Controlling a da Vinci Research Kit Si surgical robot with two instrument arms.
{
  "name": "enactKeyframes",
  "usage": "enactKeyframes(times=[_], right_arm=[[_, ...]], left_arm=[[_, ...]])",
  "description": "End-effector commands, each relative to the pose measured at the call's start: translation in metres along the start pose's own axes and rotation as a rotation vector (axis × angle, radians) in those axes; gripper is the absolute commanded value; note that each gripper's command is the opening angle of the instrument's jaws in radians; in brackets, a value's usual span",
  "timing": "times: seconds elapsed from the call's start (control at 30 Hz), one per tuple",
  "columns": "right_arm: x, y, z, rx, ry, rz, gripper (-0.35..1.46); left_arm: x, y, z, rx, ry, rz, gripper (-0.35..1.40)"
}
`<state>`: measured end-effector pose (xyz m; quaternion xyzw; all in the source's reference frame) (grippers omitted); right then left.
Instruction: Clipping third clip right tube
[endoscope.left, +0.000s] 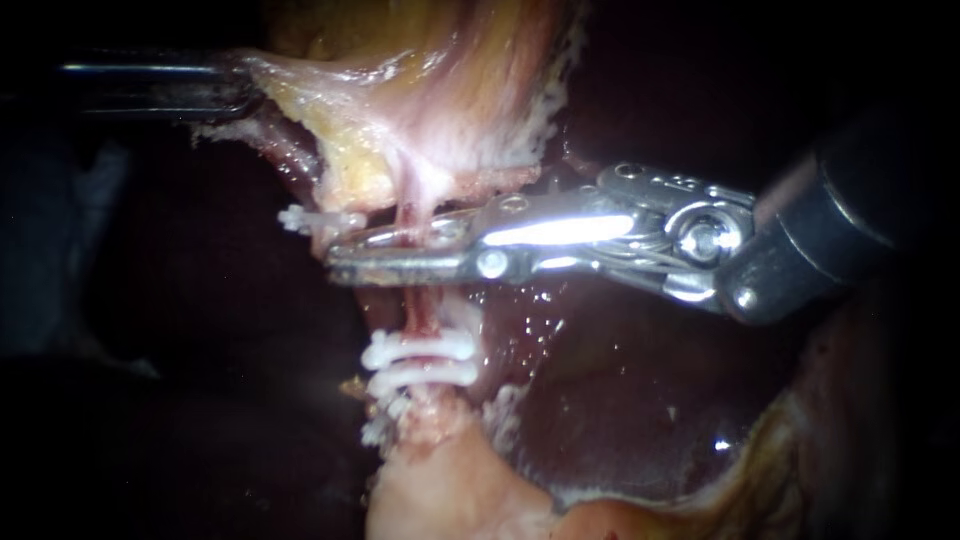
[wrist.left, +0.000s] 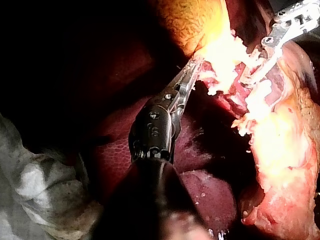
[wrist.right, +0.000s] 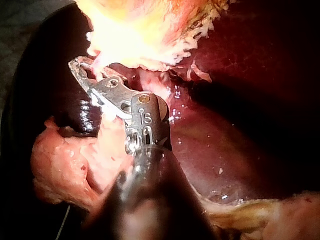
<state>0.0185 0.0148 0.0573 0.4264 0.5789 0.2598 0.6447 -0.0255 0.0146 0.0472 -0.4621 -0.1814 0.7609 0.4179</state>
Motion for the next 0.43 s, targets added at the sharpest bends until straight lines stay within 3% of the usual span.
enactKeyframes(times=[0.03,0.43], right_arm=[[-0.0001,0.0001,-0.0001,-0.002,-0.001,-0.002,-0.35],[-0.0001,0.0004,-0.0003,-0.006,-0.003,-0.002,-0.35]], left_arm=[[0.0,0.0,0.0,0.0,0.0,0.0,-0.35],[0.0001,0.0,0.0,0.0,0.0,-0.001,-0.35]])
